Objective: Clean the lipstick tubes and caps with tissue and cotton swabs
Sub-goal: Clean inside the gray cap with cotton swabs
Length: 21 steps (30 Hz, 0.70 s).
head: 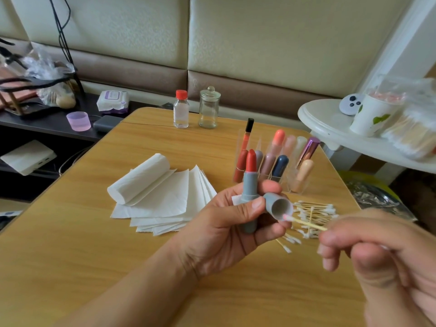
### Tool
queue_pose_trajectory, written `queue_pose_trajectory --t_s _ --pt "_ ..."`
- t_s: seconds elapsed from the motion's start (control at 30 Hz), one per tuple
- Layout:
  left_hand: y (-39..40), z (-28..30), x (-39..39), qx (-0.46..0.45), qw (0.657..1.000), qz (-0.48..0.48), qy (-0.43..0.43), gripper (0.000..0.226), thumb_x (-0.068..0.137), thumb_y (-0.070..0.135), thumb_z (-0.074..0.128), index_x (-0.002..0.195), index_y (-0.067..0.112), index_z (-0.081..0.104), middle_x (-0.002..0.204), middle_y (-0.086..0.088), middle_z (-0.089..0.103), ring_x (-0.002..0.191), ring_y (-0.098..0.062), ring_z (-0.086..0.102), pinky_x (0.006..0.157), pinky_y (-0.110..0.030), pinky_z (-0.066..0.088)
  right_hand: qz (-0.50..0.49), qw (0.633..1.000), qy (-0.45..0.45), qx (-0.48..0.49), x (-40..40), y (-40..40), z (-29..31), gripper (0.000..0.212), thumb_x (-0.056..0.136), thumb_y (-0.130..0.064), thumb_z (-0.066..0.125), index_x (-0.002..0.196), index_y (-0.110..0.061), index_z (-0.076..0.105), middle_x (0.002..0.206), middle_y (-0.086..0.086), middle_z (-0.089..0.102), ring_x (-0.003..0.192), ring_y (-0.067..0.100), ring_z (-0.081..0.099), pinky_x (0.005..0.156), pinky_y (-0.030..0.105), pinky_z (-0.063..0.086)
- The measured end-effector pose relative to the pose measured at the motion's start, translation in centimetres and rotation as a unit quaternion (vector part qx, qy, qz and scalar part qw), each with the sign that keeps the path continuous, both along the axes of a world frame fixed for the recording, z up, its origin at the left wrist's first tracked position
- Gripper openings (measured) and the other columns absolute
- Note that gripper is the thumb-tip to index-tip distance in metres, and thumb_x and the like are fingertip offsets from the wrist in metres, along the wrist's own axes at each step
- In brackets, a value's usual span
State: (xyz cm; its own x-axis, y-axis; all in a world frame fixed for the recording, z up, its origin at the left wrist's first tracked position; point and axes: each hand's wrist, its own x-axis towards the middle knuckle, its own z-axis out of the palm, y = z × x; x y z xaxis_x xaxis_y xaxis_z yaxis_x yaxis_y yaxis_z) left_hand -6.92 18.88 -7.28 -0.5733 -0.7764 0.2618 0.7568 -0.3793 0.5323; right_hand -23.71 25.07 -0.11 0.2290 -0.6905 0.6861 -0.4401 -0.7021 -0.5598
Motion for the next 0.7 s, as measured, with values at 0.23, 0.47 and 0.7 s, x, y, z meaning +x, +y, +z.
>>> queue_pose_trajectory --t_s 0.23,0.47,0.7 --pt "-0.1 0.0 0.1 0.002 1.000 -0.002 0.003 0.022 0.085 0.007 0.071 0.107 0.006 0.069 0.103 -0.013 0.063 0.087 -0.021 0.069 0.082 -0.029 0.057 0.010 0.992 -0.126 -0.027 -0.4 -1.2 -2.2 0.031 0.096 -0.061 0.051 0.090 -0.039 0.072 0.072 -0.005 0.066 0.049 0.017 0.061 0.052 0.014 0.039" --pt "-0.1 -0.1 0.1 -0.003 1.000 0.006 -0.003 0.022 0.084 0.007 0.073 0.105 0.007 0.069 0.103 -0.015 0.059 0.086 -0.022 0.068 0.080 -0.029 0.057 0.045 0.973 -0.220 0.052 -0.6 -0.7 -3.4 0.034 0.090 -0.062 0.059 0.082 -0.031 0.071 0.067 0.001 0.066 0.043 0.025 0.059 0.051 0.011 0.038" --pt "0.0 0.0 0.1 -0.004 1.000 -0.001 -0.004 0.021 0.084 0.006 0.072 0.105 0.007 0.070 0.104 -0.014 0.062 0.089 -0.023 0.067 0.080 -0.028 0.057 0.090 0.942 -0.299 0.122 -0.9 -0.9 -3.2 0.029 0.090 -0.056 0.061 0.087 -0.028 0.070 0.074 0.005 0.069 0.041 0.026 0.059 0.049 0.013 0.033"
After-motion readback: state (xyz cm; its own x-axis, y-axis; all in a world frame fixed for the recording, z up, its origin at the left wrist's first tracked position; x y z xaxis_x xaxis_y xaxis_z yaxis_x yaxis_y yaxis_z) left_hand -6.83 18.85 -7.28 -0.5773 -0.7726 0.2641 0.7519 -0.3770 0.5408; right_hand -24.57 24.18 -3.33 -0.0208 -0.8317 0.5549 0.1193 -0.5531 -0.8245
